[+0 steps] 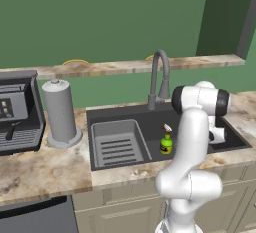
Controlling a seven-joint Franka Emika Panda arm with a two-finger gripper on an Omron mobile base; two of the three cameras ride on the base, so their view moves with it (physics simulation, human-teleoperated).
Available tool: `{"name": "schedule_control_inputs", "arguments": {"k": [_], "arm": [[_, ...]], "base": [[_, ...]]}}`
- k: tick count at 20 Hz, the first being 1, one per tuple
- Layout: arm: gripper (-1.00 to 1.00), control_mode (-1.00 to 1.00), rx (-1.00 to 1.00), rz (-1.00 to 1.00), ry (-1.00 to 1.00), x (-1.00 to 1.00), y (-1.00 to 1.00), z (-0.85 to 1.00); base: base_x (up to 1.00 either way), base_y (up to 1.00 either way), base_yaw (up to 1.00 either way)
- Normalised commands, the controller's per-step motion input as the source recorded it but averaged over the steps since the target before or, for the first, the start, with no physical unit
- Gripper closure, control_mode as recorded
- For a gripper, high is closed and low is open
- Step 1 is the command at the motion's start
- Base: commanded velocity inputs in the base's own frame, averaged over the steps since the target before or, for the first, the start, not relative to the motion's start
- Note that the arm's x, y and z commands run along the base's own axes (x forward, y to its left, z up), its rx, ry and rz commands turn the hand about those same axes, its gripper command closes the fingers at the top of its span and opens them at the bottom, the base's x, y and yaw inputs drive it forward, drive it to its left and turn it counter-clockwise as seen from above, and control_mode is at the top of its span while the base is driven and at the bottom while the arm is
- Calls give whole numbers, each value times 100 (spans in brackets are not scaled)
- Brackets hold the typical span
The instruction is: Pick up the spray and sponge from the sink, and place them back in the cabinet, and close the cabinet doors.
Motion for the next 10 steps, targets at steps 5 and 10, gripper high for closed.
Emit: {"name": "schedule_control_inputs", "arguments": {"k": [5,10], "arm": [[-100,-100,2,1,-2,28,0,-13],[-100,-100,2,3,-3,29,0,-4]], "base": [[0,0,0],[0,0,0]]}}
